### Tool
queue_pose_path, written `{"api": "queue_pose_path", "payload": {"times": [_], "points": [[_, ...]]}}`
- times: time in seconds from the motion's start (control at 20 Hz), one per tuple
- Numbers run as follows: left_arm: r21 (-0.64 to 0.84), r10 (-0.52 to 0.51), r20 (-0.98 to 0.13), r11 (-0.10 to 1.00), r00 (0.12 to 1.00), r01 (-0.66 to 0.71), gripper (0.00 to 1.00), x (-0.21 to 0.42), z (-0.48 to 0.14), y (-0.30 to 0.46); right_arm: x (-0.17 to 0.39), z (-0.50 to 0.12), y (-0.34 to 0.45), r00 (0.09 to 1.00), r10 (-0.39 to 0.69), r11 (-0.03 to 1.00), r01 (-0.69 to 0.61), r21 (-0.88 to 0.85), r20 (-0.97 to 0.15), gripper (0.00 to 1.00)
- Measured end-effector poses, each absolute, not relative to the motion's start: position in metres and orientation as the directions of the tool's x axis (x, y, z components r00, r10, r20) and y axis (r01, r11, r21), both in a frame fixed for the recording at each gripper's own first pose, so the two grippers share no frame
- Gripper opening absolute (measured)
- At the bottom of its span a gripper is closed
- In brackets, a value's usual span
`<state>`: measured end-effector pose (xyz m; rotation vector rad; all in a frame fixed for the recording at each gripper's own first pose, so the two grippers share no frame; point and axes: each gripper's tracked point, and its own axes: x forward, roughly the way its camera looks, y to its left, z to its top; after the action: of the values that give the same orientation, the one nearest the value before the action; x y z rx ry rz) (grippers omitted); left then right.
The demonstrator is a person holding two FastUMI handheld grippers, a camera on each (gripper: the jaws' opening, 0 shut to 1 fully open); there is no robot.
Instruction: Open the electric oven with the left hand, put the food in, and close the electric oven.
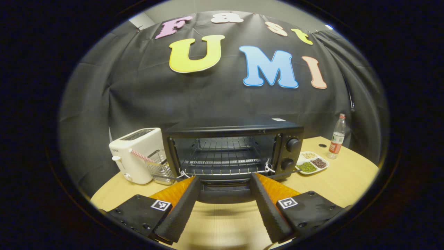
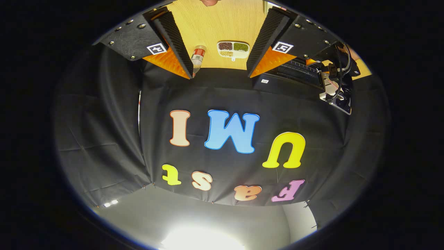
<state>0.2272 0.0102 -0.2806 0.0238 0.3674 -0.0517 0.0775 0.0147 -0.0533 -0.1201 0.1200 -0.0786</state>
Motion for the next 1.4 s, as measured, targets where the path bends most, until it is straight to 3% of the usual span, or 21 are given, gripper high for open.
{"api": "queue_pose_path", "payload": {"times": [0.7,0.9,0.95,1.0,1.1,1.15,1.25,1.3,1.4], "points": [[-0.011,-0.015,-0.541,1.000,0.841,0.010,0.96,0.178,-0.354,0.007,0.057,-0.074,0.017,0.983,0.002,0.996,-0.017,-0.085,-0.183,0.95],[-0.002,-0.005,-0.474,1.000,0.881,0.004,1.00,0.165,-0.314,0.011,0.057,-0.079,0.025,0.978,0.053,0.998,-0.061,-0.030,-0.200,0.95],[-0.001,-0.003,-0.446,1.000,0.895,0.003,0.96,0.161,-0.297,0.012,0.056,-0.083,0.029,0.974,0.073,0.997,-0.077,-0.012,-0.213,0.95],[-0.003,-0.001,-0.417,1.000,0.909,0.000,1.00,0.158,-0.278,0.013,0.057,-0.088,0.032,0.969,0.090,0.996,-0.092,0.005,-0.229,0.95],[-0.010,0.006,-0.358,1.000,0.934,-0.011,0.92,0.150,-0.243,0.018,0.060,-0.100,0.038,0.955,0.126,0.992,-0.118,0.046,-0.267,0.95],[-0.013,0.013,-0.332,1.000,0.943,-0.018,1.00,0.147,-0.226,0.024,0.061,-0.108,0.044,0.946,0.146,0.989,-0.132,0.068,-0.289,0.95],[-0.003,0.036,-0.275,0.999,0.961,-0.039,1.00,0.138,-0.192,0.037,0.063,-0.128,0.056,0.917,0.198,0.979,-0.170,0.110,-0.347,0.95],[0.006,0.049,-0.248,0.999,0.968,-0.049,0.95,0.133,-0.174,0.044,0.062,-0.140,0.062,0.896,0.227,0.973,-0.189,0.133,-0.382,0.95],[0.020,0.074,-0.196,0.997,0.978,-0.071,1.00,0.119,-0.141,0.058,0.058,-0.160,0.075,0.850,0.283,0.957,-0.219,0.192,-0.443,0.96]]}}
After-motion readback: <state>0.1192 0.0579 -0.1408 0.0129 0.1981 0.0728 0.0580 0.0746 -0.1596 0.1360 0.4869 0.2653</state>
